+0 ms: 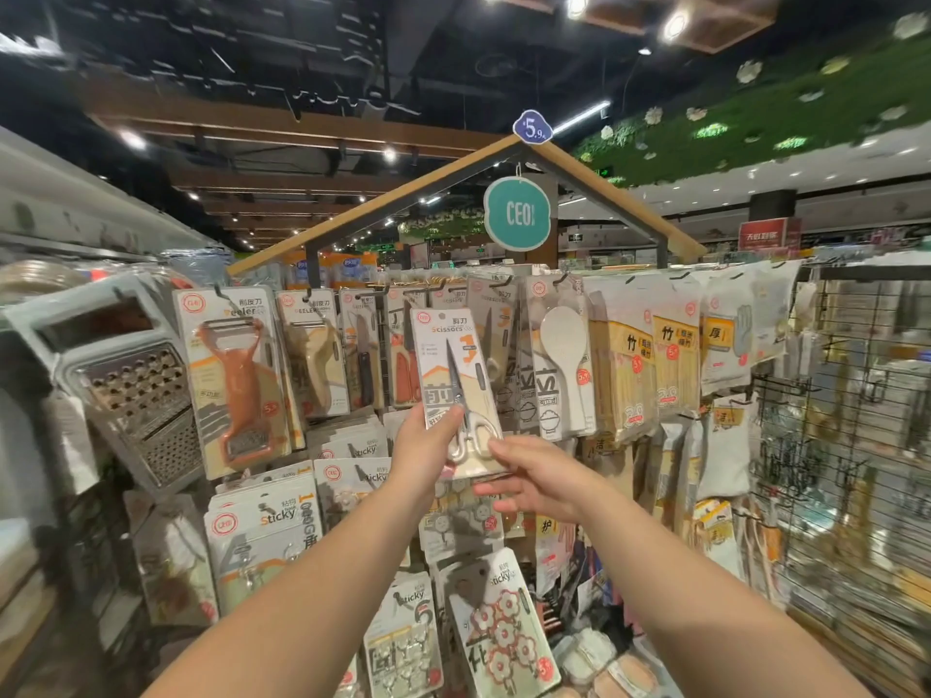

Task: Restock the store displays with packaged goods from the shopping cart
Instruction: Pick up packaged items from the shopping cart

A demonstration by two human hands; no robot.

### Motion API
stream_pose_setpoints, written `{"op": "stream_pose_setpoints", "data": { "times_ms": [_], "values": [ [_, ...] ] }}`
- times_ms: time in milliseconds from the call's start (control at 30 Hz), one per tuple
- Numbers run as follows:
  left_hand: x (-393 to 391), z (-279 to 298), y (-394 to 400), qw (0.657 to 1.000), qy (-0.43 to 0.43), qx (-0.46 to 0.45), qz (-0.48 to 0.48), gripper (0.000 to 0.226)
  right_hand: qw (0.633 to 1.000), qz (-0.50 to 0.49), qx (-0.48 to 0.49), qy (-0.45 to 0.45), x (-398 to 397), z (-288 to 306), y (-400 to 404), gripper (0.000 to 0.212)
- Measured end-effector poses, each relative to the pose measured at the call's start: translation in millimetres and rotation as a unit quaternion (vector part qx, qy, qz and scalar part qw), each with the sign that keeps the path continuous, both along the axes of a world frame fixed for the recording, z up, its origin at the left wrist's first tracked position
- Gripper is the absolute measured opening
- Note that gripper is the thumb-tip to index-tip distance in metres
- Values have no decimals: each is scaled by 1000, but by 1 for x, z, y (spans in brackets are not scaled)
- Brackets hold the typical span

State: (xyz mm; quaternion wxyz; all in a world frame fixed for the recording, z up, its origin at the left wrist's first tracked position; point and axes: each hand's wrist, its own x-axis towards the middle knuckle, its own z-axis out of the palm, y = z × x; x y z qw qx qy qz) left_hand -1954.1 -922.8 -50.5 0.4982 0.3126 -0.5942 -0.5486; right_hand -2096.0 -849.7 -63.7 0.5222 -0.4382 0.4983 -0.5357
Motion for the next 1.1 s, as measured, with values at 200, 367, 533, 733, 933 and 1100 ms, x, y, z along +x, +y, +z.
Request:
{"op": "stream_pose_setpoints", "data": {
  "times_ms": [200,367,533,733,933,1100],
  "values": [
    [-17,16,4,1000,3,-1,-7,25,989,-123,-74,-23,-1,12,-7,24],
    [-18,25,3,999,-12,15,-33,27,967,-225,-103,-65,-27,22,-11,34],
    [-15,23,1,999,-28,22,-41,28,960,-249,-101,-75,-40,25,-15,33],
    [-18,19,4,997,-39,34,-60,26,955,-266,-104,-77,-39,37,-21,54],
    [-11,17,4,995,-63,41,-64,11,960,-260,-82,-57,-36,42,-22,55],
    [-3,13,2,994,-71,55,-62,20,964,-253,-67,-40,-34,41,-27,42]
  ]
}}
